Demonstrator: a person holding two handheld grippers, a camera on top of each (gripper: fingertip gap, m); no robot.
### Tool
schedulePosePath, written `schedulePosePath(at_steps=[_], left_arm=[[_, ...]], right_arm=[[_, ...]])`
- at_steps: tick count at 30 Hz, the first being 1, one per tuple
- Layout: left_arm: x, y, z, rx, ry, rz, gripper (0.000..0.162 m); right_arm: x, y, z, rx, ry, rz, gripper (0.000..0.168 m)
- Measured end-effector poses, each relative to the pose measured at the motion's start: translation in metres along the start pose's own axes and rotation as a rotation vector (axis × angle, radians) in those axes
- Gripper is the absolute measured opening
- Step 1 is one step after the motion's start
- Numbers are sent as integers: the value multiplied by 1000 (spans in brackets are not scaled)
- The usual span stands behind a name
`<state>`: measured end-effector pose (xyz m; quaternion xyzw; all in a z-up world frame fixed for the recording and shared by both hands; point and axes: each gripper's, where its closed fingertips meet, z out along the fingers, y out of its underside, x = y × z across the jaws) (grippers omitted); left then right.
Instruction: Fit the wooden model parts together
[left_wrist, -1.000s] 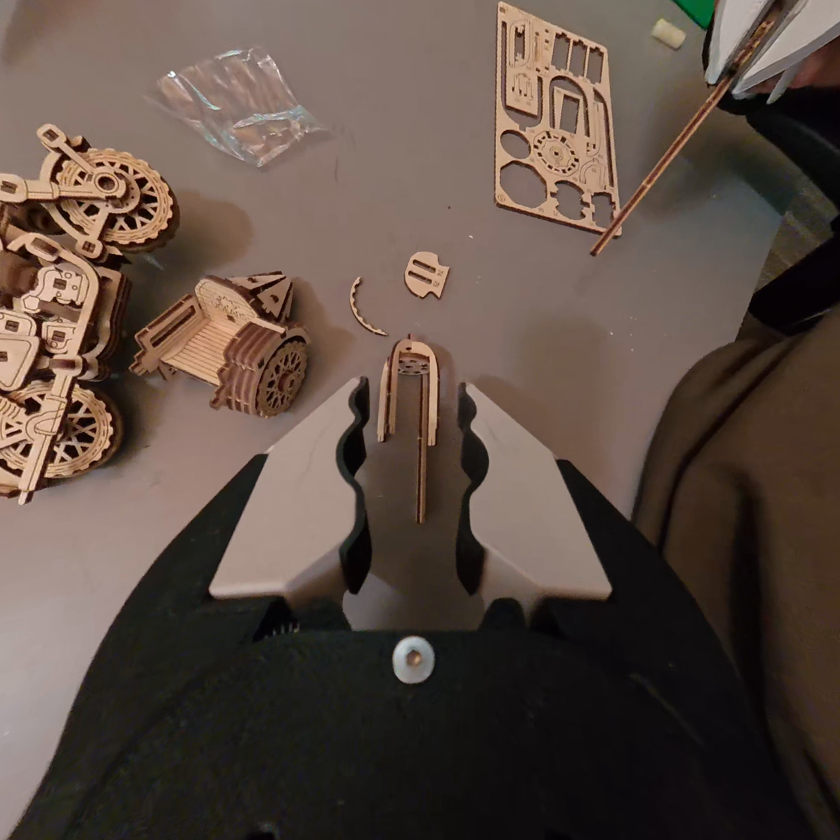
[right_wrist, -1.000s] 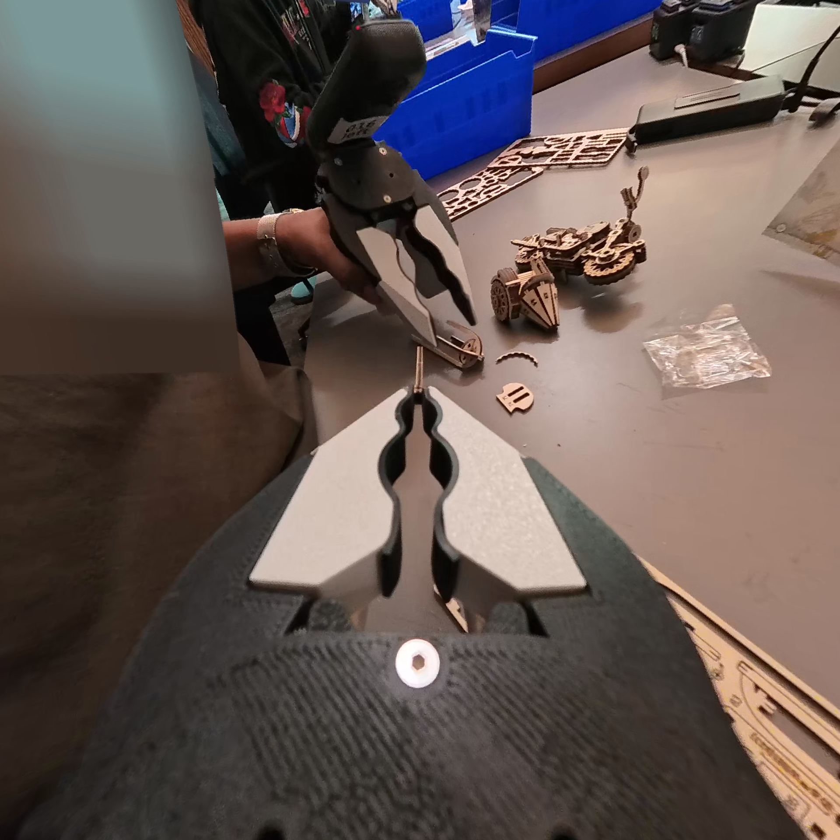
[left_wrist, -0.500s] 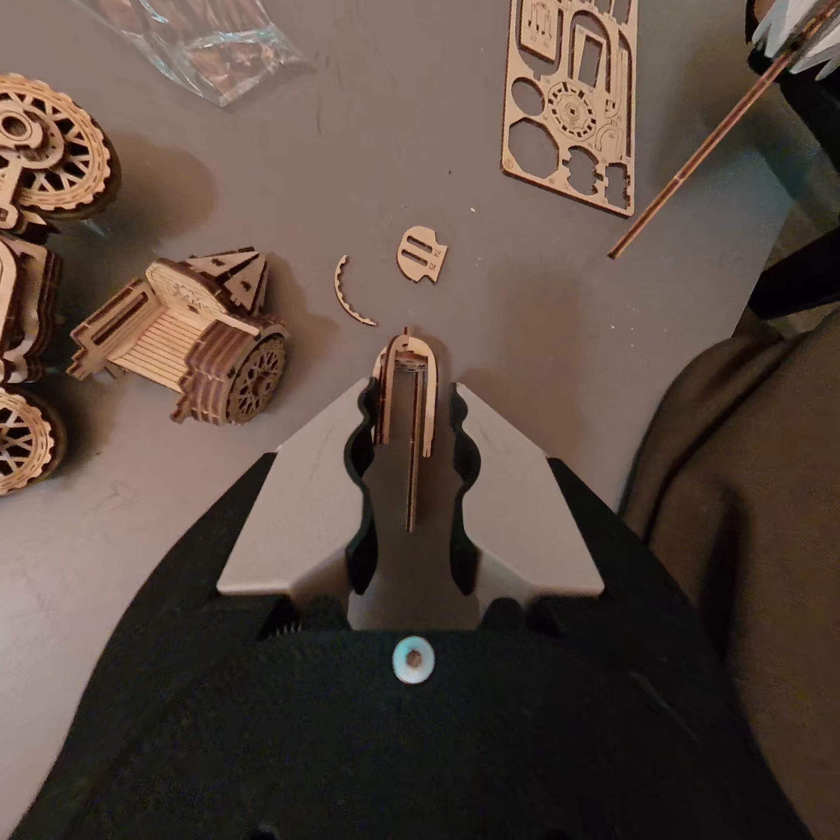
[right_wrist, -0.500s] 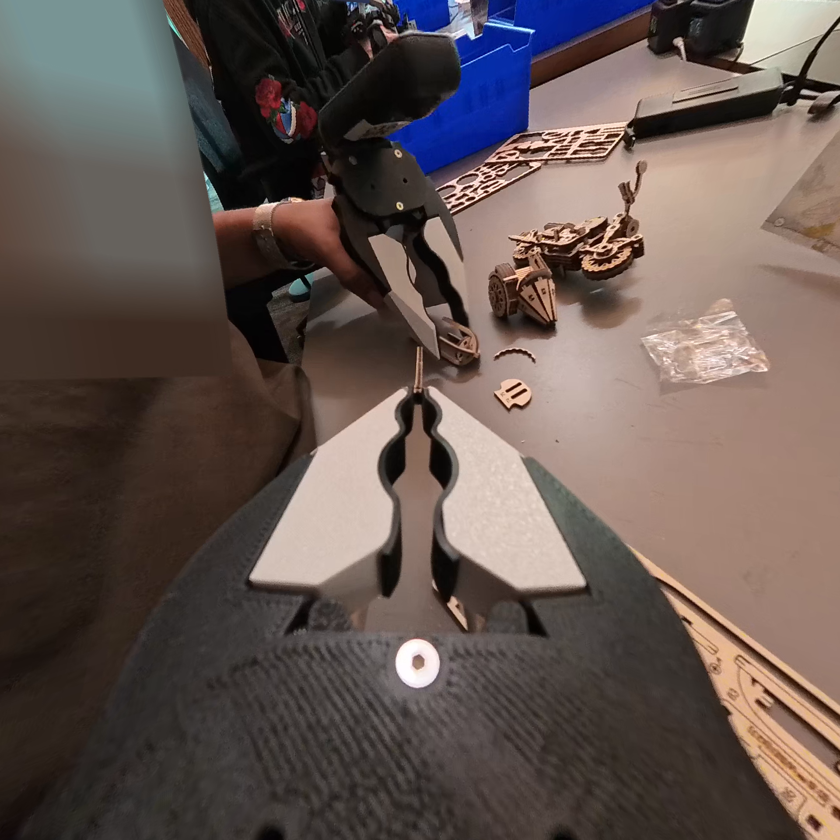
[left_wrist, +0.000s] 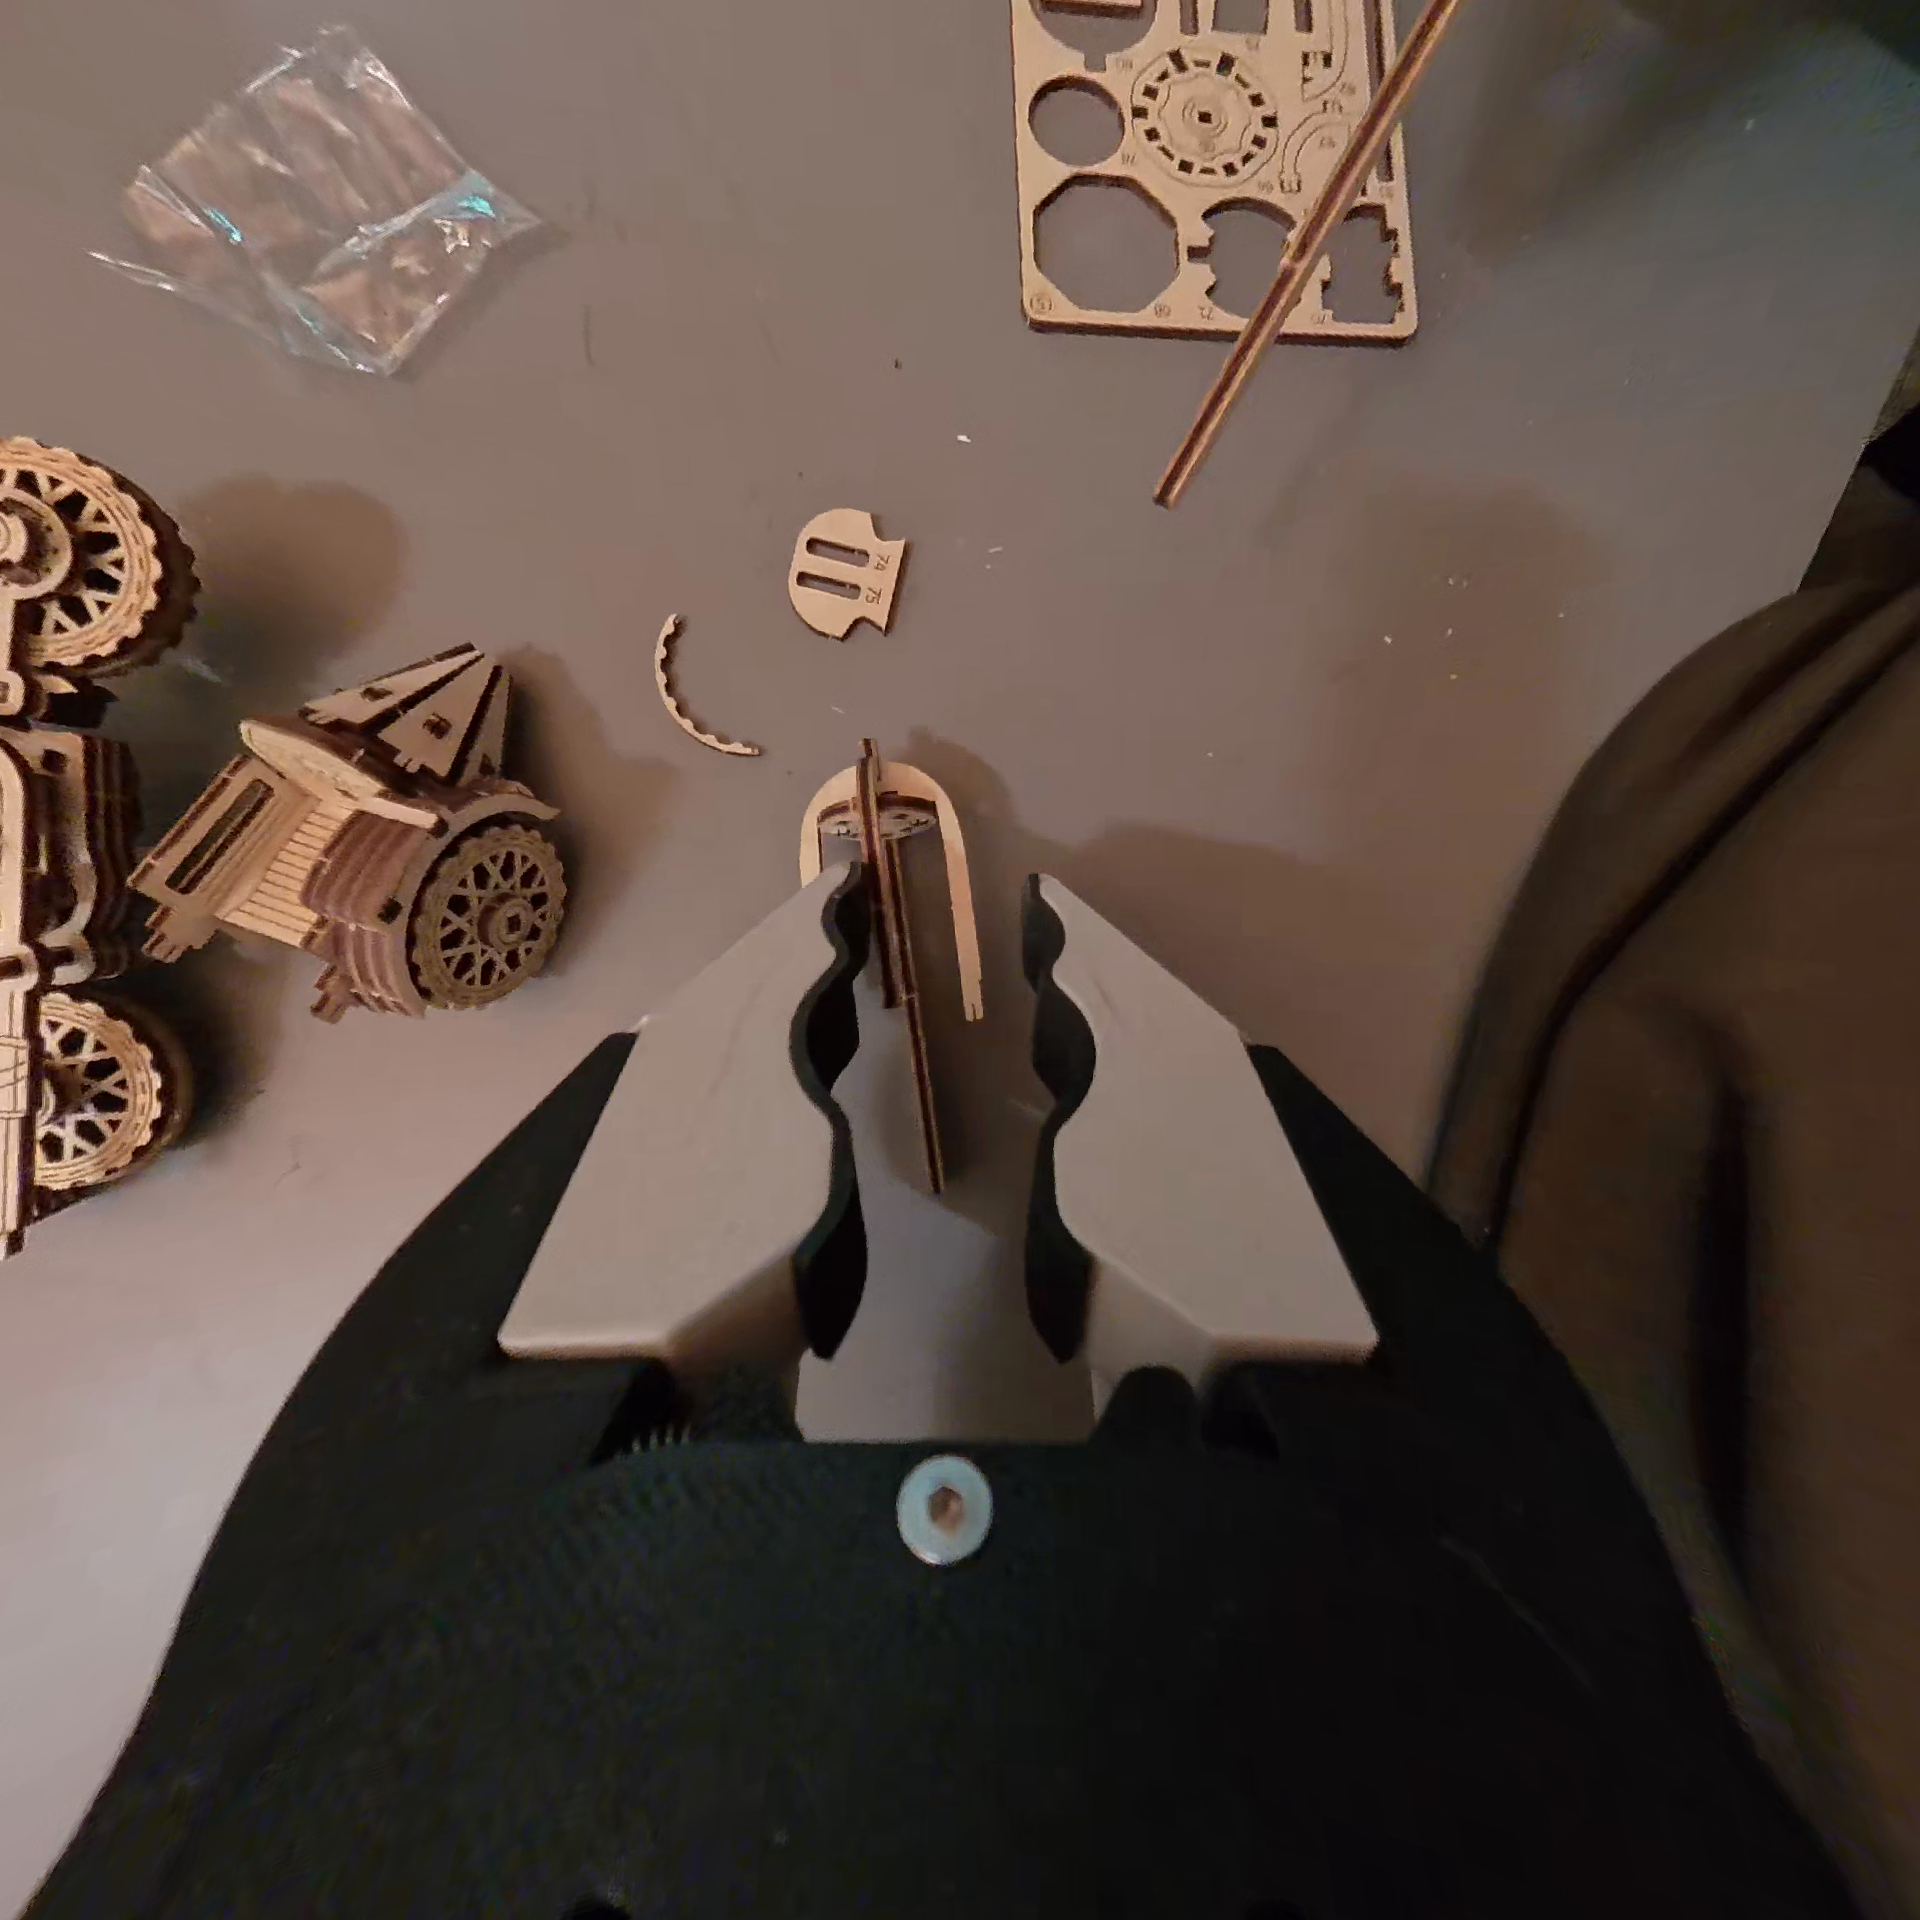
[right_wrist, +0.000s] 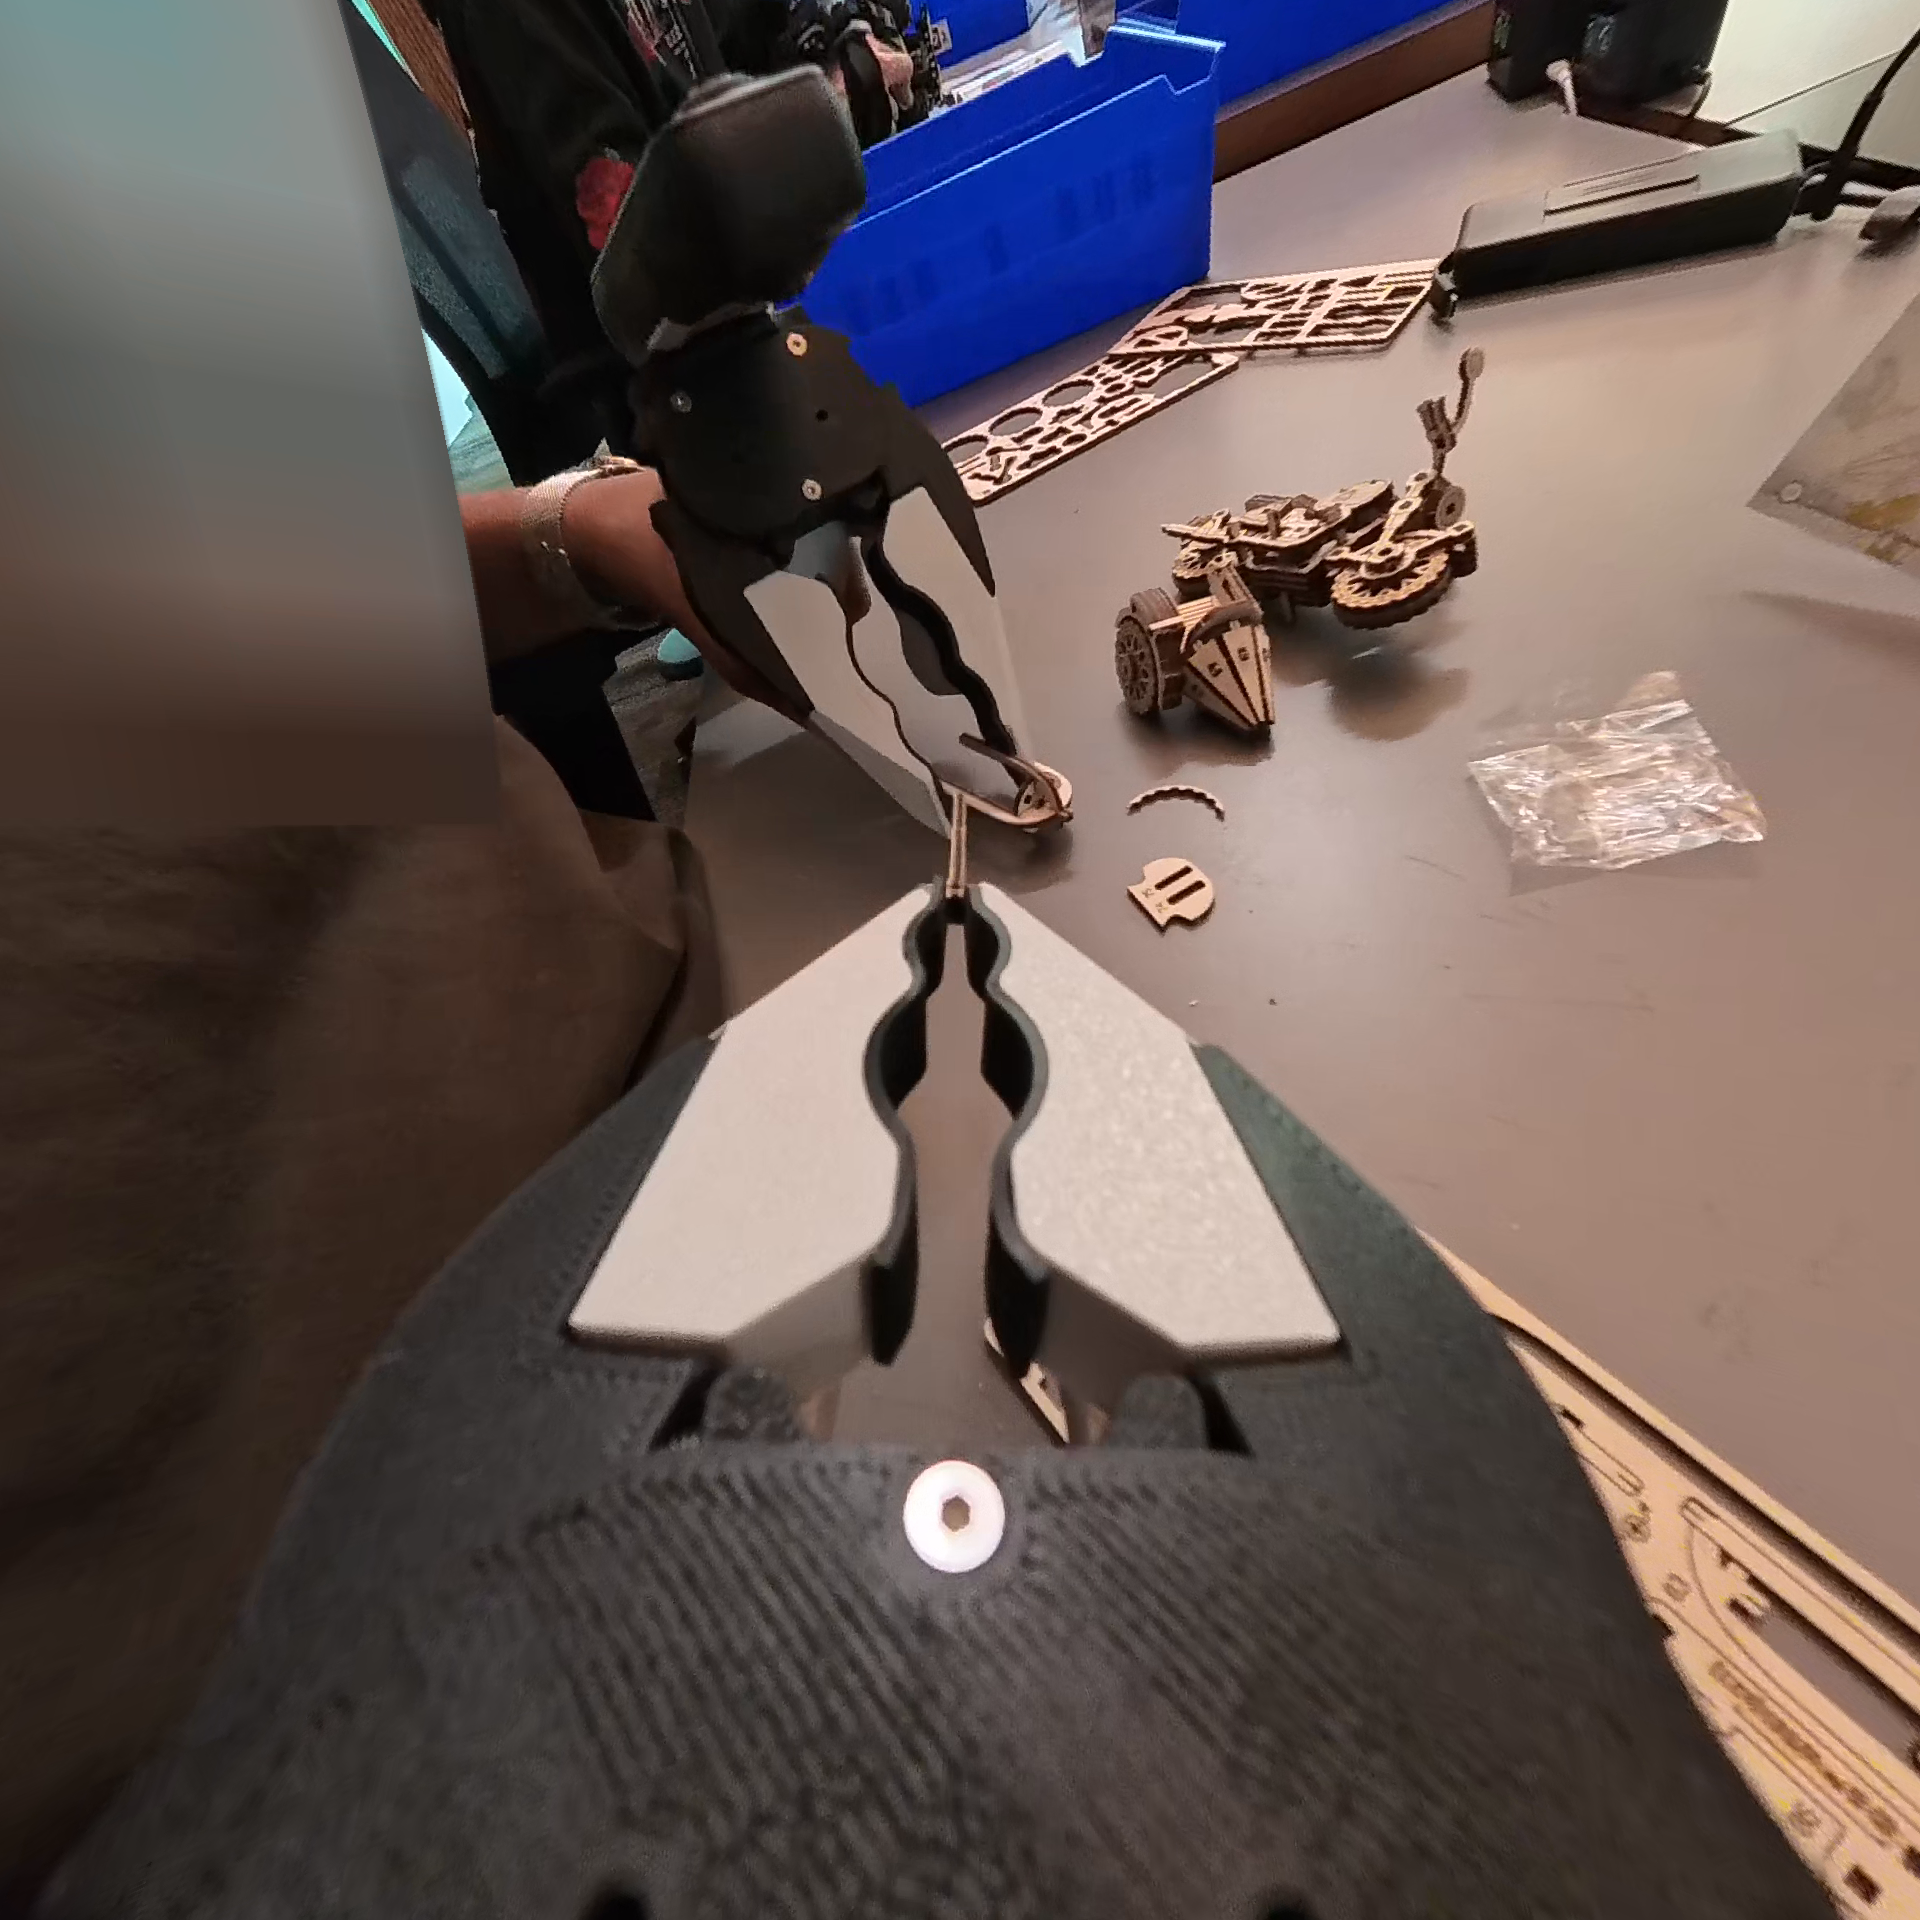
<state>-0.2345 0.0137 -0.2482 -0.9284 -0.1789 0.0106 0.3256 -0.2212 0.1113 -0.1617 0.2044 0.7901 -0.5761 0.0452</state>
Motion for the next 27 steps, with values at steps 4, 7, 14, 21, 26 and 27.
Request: schedulePosePath(at_steps=[4, 7, 14, 21, 26, 27], left_arm=[[2, -4, -2, 24, 1, -3, 27], [6, -3, -1, 17, -5, 12, 27], [6, 4, 7, -23, -133, 126, 29], [0, -2, 4, 11, -201, 174, 32], [-7, -2, 3, 18, -228, 185, 35], [-8, -1, 3, 14, -231, 188, 35]], right_arm=[[0, 0, 0, 0, 4, -3, 1], [0, 0, 0, 0, 3, -1, 1], [-1, 0, 0, -1, -5, -4, 1], [-2, -1, -1, 3, -5, -6, 0], [-2, -1, -1, 3, -5, -7, 1], [-2, -1, -1, 3, -5, -7, 1]])
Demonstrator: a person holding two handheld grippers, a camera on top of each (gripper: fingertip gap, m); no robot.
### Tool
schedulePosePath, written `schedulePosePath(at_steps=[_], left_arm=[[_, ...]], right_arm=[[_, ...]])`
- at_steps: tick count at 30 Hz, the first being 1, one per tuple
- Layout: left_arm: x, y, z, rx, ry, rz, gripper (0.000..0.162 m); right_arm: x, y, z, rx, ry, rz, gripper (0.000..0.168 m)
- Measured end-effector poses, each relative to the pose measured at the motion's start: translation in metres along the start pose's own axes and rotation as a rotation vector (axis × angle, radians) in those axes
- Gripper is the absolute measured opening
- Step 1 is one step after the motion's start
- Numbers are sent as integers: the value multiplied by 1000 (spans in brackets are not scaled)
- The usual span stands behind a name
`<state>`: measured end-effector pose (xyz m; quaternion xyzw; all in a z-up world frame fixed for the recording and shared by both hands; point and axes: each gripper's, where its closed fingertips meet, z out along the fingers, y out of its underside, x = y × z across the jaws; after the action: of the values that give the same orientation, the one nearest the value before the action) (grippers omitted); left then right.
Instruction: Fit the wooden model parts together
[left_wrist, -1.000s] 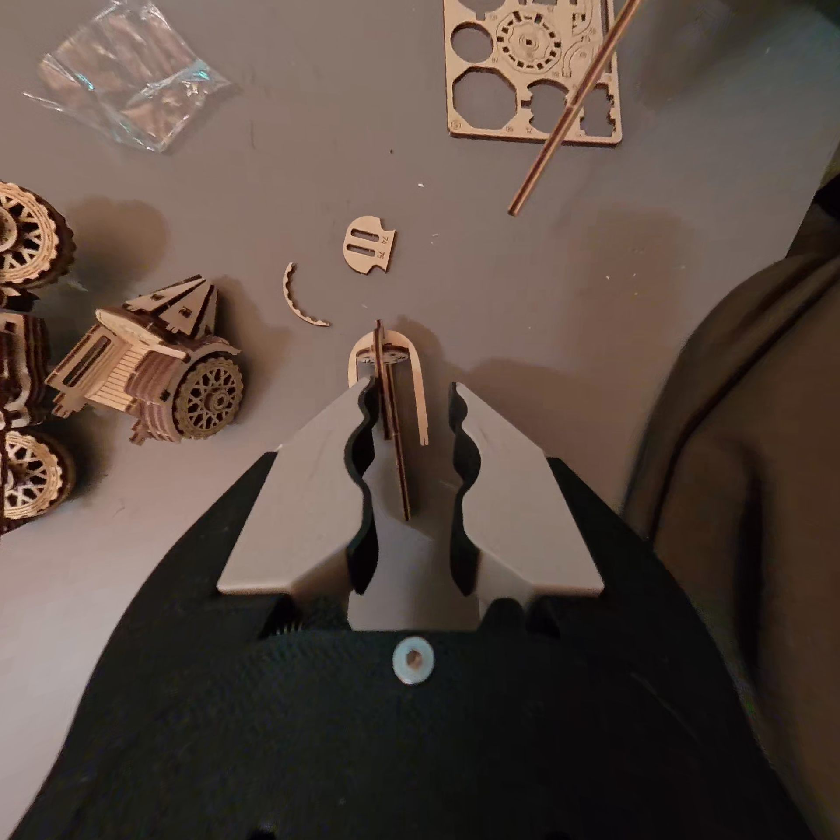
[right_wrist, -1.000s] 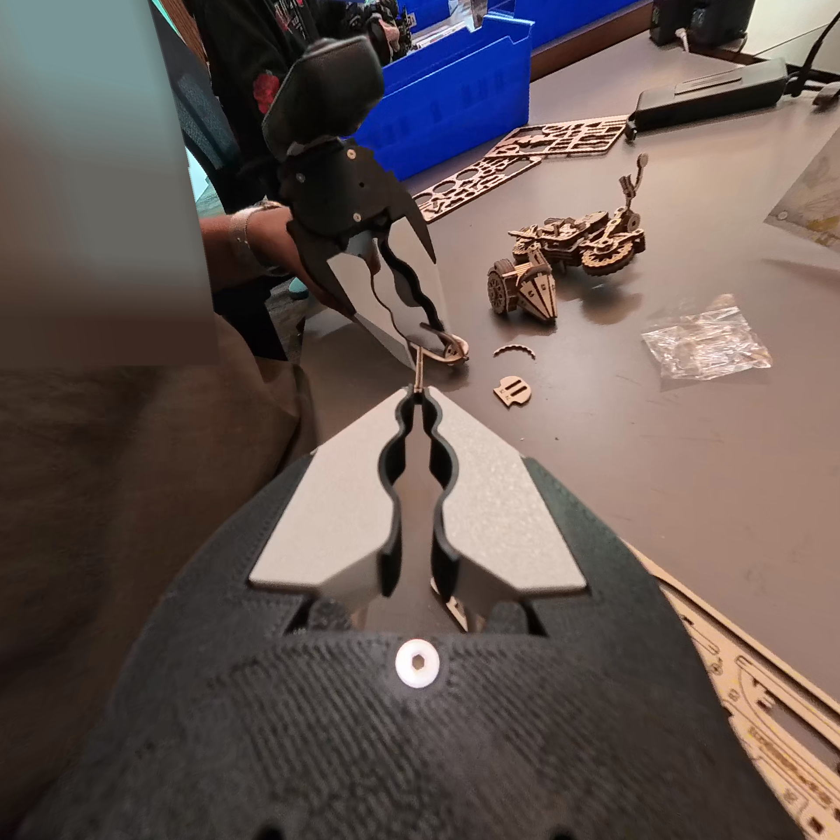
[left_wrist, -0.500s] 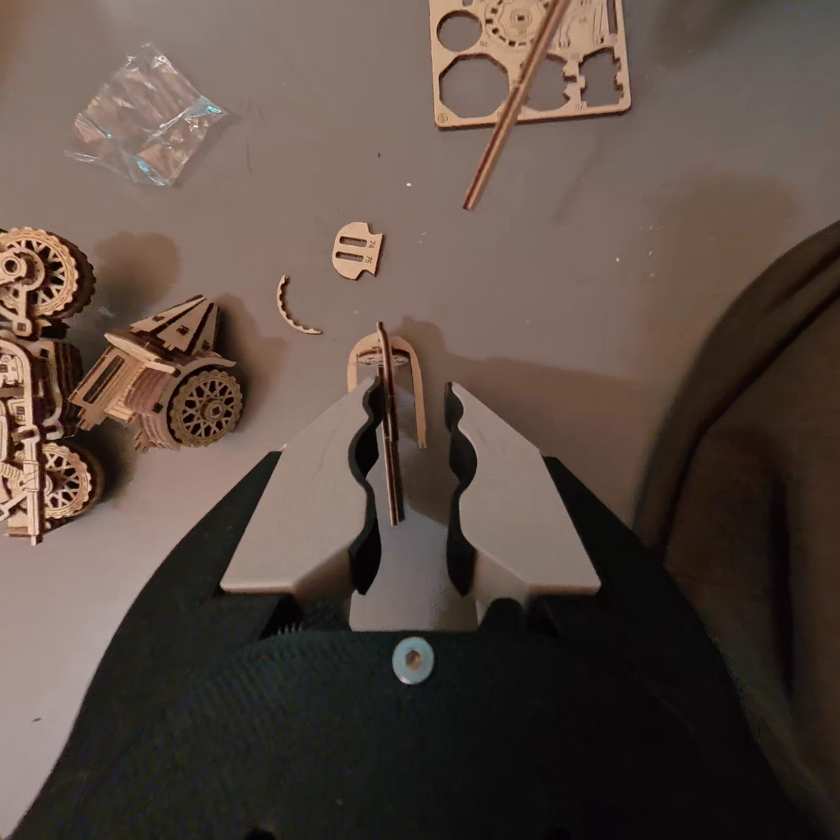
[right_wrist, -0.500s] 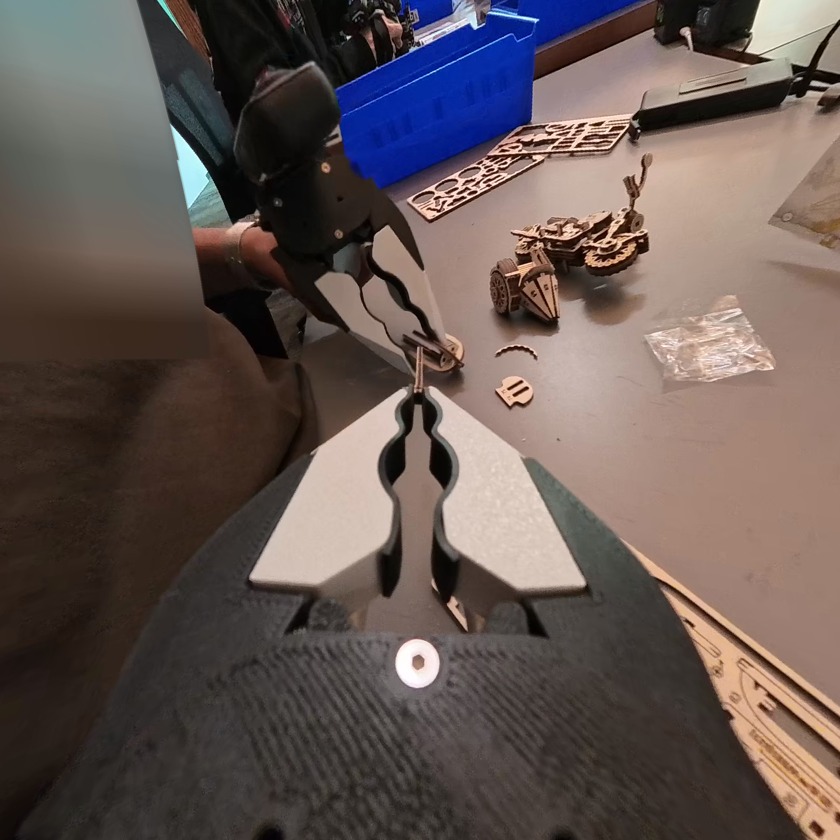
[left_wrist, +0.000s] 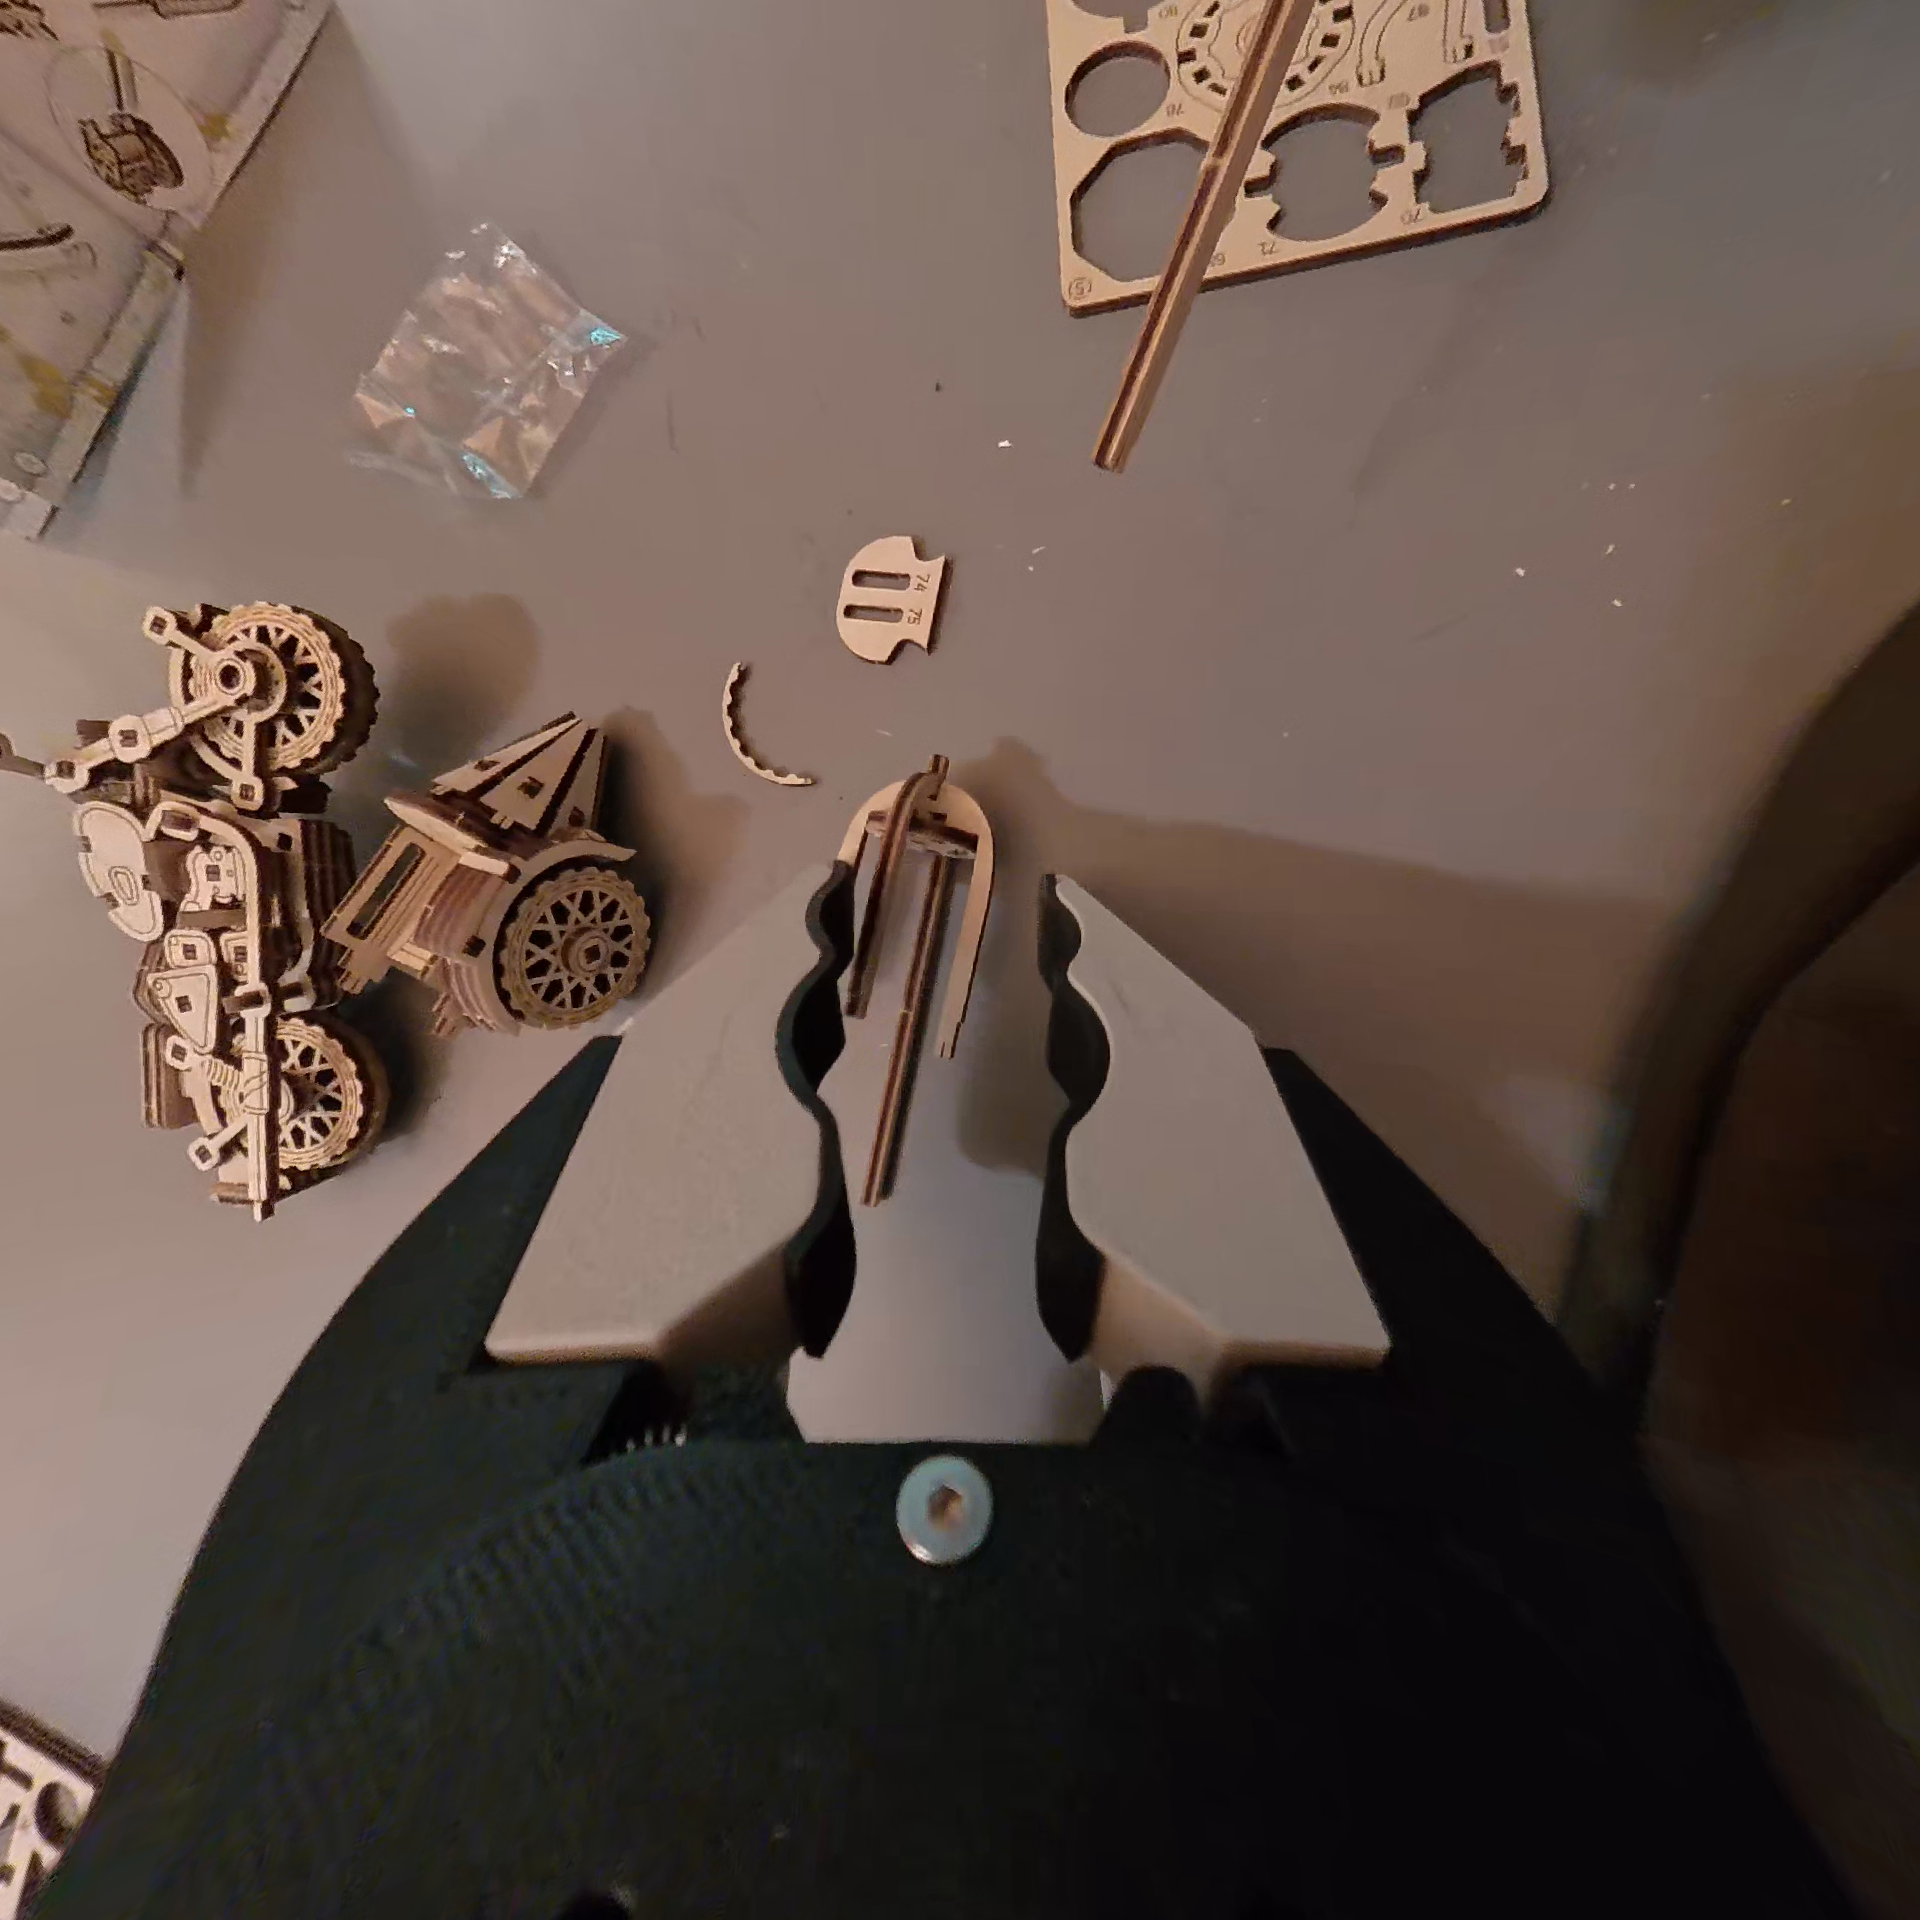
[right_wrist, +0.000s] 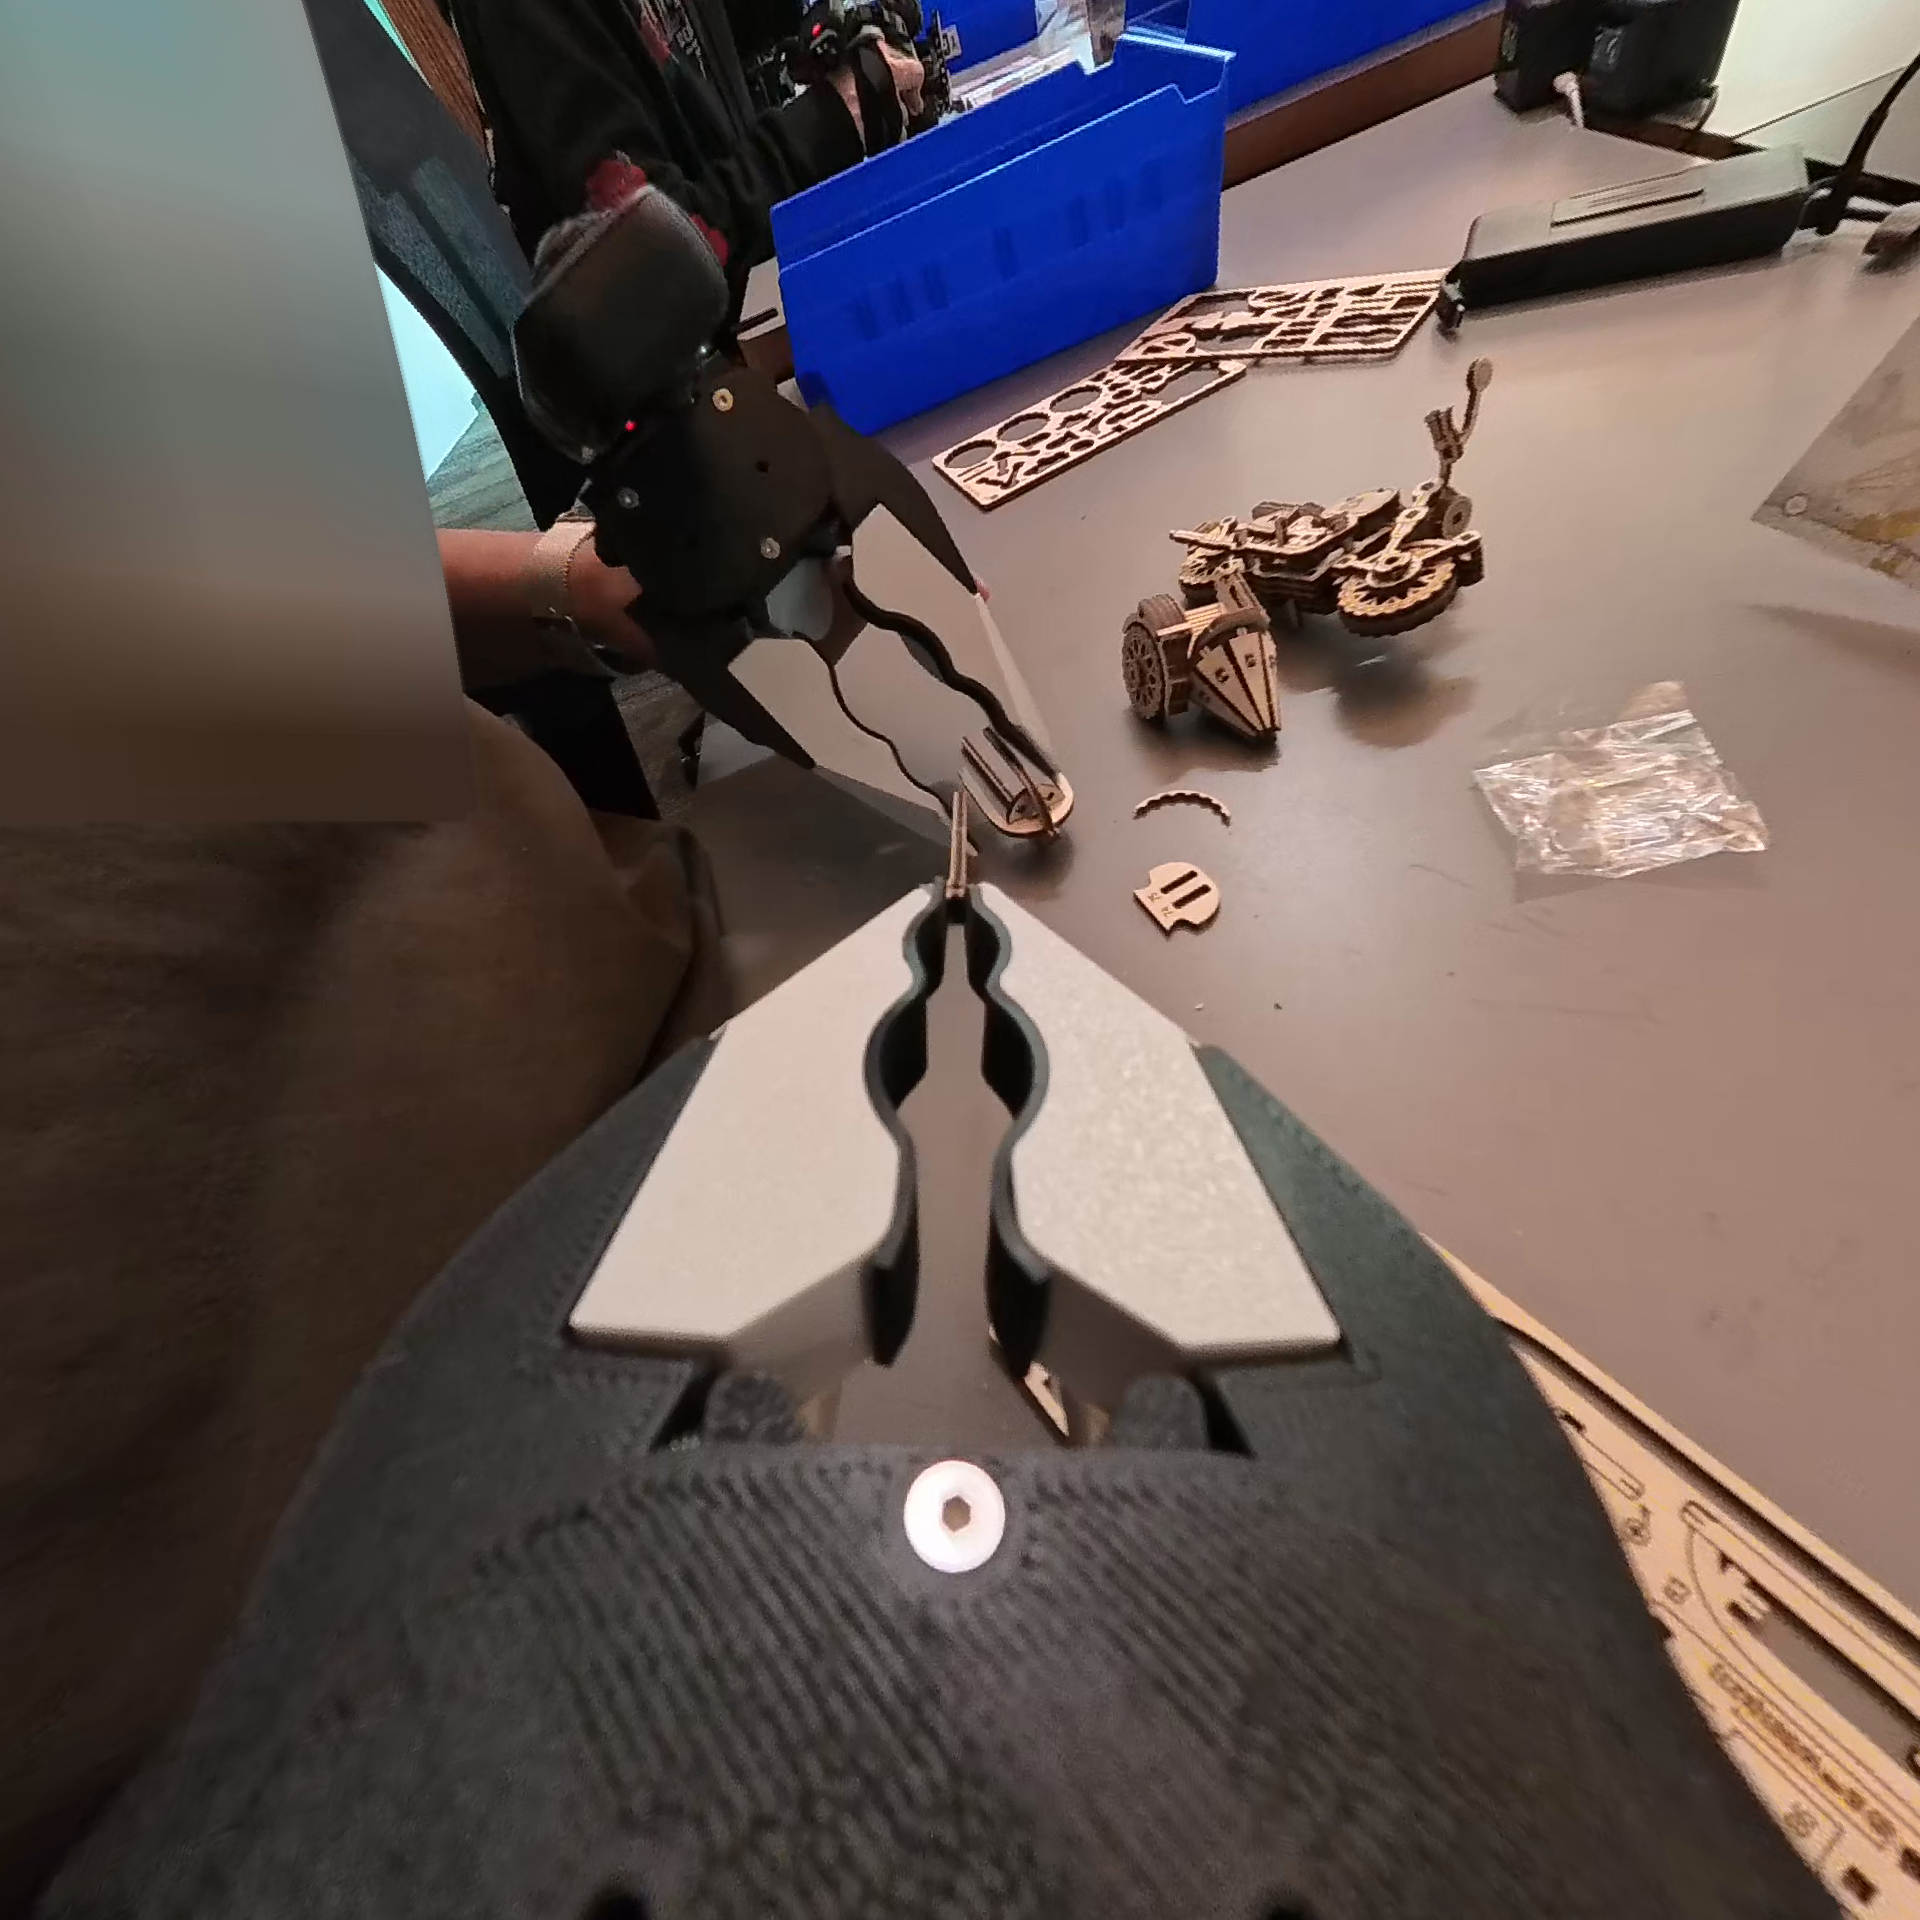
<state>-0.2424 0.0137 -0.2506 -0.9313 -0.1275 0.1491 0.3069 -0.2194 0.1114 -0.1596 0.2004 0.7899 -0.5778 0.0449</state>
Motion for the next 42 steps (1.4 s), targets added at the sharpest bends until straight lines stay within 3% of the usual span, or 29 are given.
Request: schedulePosePath(at_steps=[10, 20, 23, 24, 29, 32, 37, 42], left_arm=[[-6, 4, 4, 2, 46, -125, 51], [-4, -4, 1, 39, 268, -388, 46], [-7, -5, 2, 37, 313, -457, 28], [-7, -7, 1, 51, 322, -451, 21], [3, -18, -7, 113, 359, -355, 21], [19, -20, -12, 130, 361, -187, 22], [36, -10, -5, 61, 215, 125, 22], [43, -4, -1, 35, 214, 135, 22]], right_arm=[[0, 1, 1, -4, -3, 0, 1], [0, 2, 1, -8, -1, 0, 1], [1, 2, 1, -11, 2, 1, 1], [1, 2, 1, -11, 3, 2, 1], [6, 5, 0, -20, 18, 20, 1], [9, 6, 0, -25, 21, 34, 1], [9, 7, 0, -30, 26, 34, 1], [8, 8, 0, -35, 25, 29, 1]])
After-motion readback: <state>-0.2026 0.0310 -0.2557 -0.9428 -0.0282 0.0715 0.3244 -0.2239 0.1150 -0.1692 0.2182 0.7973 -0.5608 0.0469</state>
